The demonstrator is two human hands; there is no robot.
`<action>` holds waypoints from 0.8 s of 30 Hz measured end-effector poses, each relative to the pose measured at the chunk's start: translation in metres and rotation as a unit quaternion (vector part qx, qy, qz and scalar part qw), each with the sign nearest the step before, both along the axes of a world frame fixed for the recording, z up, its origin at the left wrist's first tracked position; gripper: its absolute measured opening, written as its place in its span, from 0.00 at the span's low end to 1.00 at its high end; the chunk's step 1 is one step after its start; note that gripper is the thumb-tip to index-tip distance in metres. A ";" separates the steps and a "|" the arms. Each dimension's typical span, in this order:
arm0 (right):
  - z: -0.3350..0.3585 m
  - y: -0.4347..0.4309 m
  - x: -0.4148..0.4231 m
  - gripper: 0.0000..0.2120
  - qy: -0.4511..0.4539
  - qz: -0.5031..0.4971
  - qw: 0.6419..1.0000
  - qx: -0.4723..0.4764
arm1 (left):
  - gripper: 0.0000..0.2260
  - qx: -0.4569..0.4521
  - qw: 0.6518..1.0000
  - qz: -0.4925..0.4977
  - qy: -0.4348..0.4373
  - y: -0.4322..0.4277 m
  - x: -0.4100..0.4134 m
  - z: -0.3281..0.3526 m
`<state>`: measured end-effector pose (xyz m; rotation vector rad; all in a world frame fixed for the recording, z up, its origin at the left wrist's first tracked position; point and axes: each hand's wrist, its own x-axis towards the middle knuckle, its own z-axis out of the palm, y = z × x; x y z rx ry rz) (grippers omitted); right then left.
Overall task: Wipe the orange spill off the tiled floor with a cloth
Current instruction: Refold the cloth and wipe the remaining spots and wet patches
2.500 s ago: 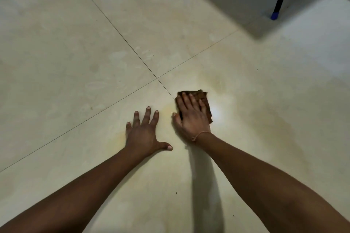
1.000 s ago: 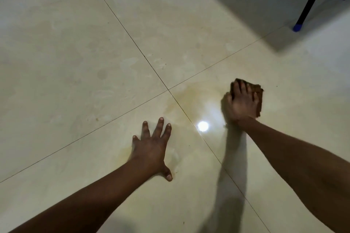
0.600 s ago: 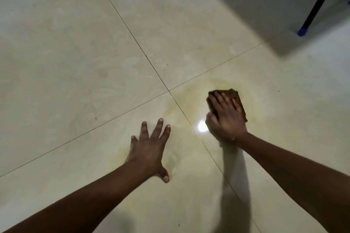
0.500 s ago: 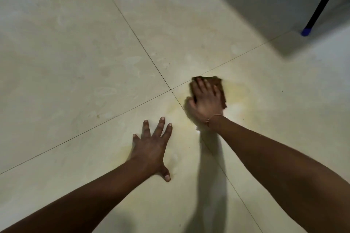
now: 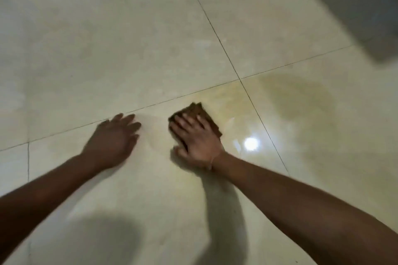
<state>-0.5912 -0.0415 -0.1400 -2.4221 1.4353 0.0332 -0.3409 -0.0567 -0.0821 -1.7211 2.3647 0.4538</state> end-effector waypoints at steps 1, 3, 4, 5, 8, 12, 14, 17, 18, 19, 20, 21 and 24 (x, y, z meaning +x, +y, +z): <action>0.003 0.037 -0.011 0.34 -0.006 0.055 0.998 0.020 | 0.26 0.008 1.000 0.007 -0.017 0.000 0.024 0.004; 0.012 0.076 -0.058 0.34 0.008 0.107 0.993 0.041 | 0.20 0.024 0.999 0.013 -0.025 0.008 0.050 0.004; 0.012 0.071 -0.080 0.34 0.020 0.093 0.995 0.024 | 0.21 0.047 0.998 0.020 -0.023 0.013 0.050 0.000; 0.014 0.055 -0.092 0.34 0.038 0.046 0.998 0.012 | 0.23 0.073 0.997 0.036 -0.017 0.019 0.046 -0.004; 0.018 -0.002 -0.046 0.34 0.049 -0.154 0.987 -0.003 | 0.29 0.085 0.993 0.086 -0.003 0.034 0.034 -0.020; 0.005 0.067 0.045 0.37 -0.021 0.028 0.999 0.015 | 0.31 0.022 0.996 0.080 -0.033 0.045 0.030 -0.032; 0.010 0.120 0.015 0.36 -0.027 0.096 0.994 0.042 | 0.30 0.010 0.996 0.085 -0.029 0.048 0.030 -0.032; 0.011 0.098 -0.053 0.34 0.012 0.051 0.999 0.009 | 0.30 0.003 0.996 0.093 -0.013 0.050 0.028 -0.035; 0.013 0.072 -0.062 0.34 0.031 -0.030 0.999 -0.003 | 0.30 -0.003 0.995 0.098 -0.010 0.051 0.028 -0.037; 0.014 0.045 -0.059 0.34 0.036 -0.124 0.992 -0.012 | 0.29 -0.007 0.995 0.104 -0.005 0.052 0.029 -0.040; 0.014 0.028 -0.044 0.34 0.041 -0.187 0.981 -0.012 | 0.29 -0.012 0.994 0.107 0.000 0.053 0.029 -0.043; 0.013 0.023 -0.019 0.35 0.043 -0.195 0.980 -0.011 | 0.29 -0.018 0.994 0.108 0.004 0.053 0.029 -0.045; 0.001 0.090 0.048 0.37 -0.020 0.009 1.000 0.006 | 0.28 -0.026 0.993 0.110 0.014 0.056 0.031 -0.049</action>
